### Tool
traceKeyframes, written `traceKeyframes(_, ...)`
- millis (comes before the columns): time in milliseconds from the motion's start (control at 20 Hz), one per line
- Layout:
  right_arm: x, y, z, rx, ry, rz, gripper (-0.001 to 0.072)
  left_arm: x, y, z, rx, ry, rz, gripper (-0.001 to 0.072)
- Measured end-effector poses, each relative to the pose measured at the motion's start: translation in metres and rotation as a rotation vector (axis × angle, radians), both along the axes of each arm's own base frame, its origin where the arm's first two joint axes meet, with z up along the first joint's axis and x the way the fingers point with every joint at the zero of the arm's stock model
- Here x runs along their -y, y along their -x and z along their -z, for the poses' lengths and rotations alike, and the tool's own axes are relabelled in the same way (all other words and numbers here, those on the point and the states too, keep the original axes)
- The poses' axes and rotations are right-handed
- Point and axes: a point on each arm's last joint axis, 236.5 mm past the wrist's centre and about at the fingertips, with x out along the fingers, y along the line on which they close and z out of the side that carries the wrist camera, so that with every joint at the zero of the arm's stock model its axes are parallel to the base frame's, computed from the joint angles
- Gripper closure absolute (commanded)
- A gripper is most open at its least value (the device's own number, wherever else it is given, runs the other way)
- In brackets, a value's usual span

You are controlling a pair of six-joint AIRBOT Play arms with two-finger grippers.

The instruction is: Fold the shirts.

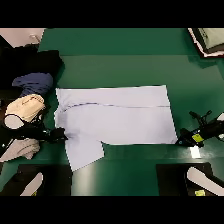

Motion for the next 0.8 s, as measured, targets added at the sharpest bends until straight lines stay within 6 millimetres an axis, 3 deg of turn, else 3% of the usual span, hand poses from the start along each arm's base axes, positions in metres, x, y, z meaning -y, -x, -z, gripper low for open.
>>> traceKeyframes(200, 0.006, -0.009, -0.013, 0.023, 0.006, -0.016, 0.0699, 0.000, -0.009, -0.015, 0.035, -0.001, 0.025, 0.0685)
traceKeyframes(500, 0.010, -0.021, -0.065, 0.131, 0.051, -0.029, 0.0700, 0.004, -0.015, -0.067, 0.067, 0.015, 0.123, 0.0685)
traceKeyframes(700, 0.002, -0.045, -0.096, 0.252, 0.035, -0.011, 0.0699, 0.001, -0.051, -0.109, 0.218, -0.005, 0.113, 0.0685)
traceKeyframes(800, -0.003, -0.062, -0.106, 0.292, 0.019, -0.031, 0.0700, -0.003, -0.071, -0.119, 0.279, -0.022, 0.093, 0.0684)
